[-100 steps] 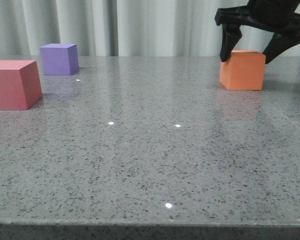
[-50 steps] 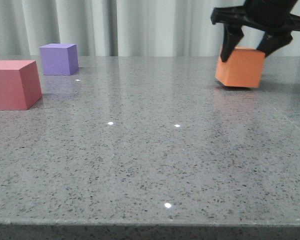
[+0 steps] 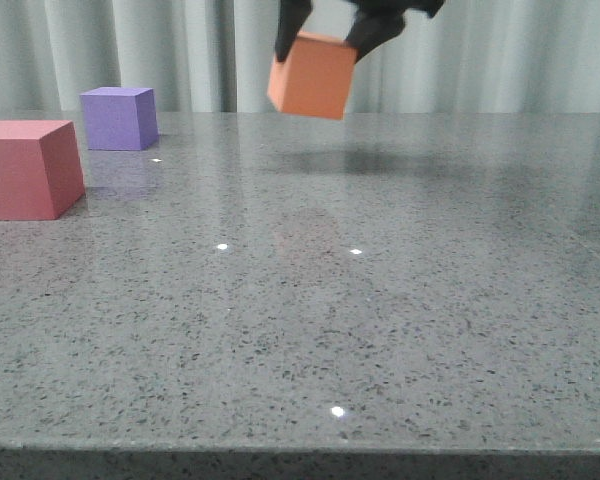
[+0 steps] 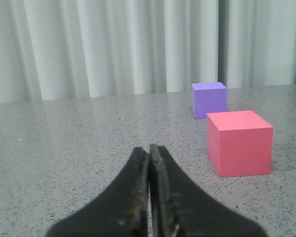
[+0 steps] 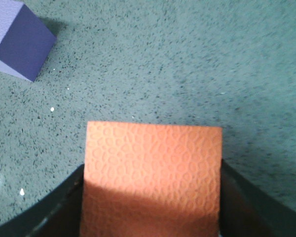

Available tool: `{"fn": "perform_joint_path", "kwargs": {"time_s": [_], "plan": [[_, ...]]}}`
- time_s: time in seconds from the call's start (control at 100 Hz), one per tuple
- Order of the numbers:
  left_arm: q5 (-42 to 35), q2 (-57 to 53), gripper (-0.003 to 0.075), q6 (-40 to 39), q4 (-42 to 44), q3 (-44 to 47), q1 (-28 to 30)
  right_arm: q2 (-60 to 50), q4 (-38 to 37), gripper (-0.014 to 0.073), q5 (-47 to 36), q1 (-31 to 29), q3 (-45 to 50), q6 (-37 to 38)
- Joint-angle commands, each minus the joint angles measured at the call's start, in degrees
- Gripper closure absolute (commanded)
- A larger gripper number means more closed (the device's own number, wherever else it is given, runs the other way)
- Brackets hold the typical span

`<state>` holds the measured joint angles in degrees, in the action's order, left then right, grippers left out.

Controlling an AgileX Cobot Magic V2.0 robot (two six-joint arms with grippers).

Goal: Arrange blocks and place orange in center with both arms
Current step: 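Lift the orange cube with the right gripper toward the table center, then lower the orange cube onto the table center and open the right gripper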

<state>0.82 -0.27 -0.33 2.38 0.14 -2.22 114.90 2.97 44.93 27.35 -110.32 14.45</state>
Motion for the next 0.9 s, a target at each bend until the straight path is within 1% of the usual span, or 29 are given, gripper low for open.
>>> {"fn": "perform_joint_path", "kwargs": {"time_s": [0.0, 0.04, 0.19, 0.48, 0.65, 0.89], "plan": [[-4.6, -2.0, 0.0741, -0.5, -0.2, 2.4, -0.4, -0.5, -2.4, 0.0249, 0.1, 1.1, -6.5, 3.9], [-4.6, -2.0, 0.0741, -0.5, -0.2, 2.4, -0.4, 0.8, -3.0, 0.0249, 1.4, 1.6, -8.1, 5.0], [-4.6, -2.0, 0.0741, -0.5, -0.2, 2.4, -0.4, 4.0, -5.0, 0.0249, 3.2, 3.6, -12.4, 5.1], [-4.6, -2.0, 0.0741, -0.5, -0.2, 2.4, -0.4, 5.0, -5.6, 0.0244, 3.1, 4.3, -12.6, 5.4], [-4.6, -2.0, 0.0741, -0.5, -0.2, 2.4, -0.4, 5.0, -5.6, 0.0169, 4.7, 4.3, -12.6, 5.4], [-4.6, -2.0, 0.0741, -0.5, -0.2, 2.4, -0.4, 5.0, -5.6, 0.0014, 4.6, 4.8, -12.6, 5.4]]}}
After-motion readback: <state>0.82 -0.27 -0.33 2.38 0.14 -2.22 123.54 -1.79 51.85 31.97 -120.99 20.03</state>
